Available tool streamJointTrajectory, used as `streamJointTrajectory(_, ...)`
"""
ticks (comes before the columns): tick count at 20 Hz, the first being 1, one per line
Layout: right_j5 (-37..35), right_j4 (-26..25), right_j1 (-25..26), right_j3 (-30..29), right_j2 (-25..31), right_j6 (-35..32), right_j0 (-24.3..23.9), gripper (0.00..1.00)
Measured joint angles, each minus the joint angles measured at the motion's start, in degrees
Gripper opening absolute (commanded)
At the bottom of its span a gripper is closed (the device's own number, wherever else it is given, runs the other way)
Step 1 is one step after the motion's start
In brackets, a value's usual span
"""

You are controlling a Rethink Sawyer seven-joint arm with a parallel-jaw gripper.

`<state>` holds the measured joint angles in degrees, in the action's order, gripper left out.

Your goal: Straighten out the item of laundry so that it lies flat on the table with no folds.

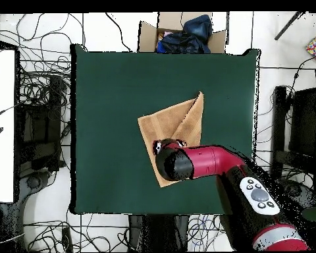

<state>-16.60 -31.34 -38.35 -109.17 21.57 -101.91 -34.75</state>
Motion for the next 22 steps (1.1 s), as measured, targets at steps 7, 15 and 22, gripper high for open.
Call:
streamJointTrajectory(7, 0.0, -2.11, 2.19, -0.02, -0.95, 0.0, 0.47, 1.0)
streamJointTrajectory(15, 0.62, -4.18, 4.09, -0.09, -1.32, 0.0, 0.64, 1.0)
streamJointTrajectory(22, 2.87, -5.46, 6.18, -0.07, -2.35, 0.0, 1.86, 1.0)
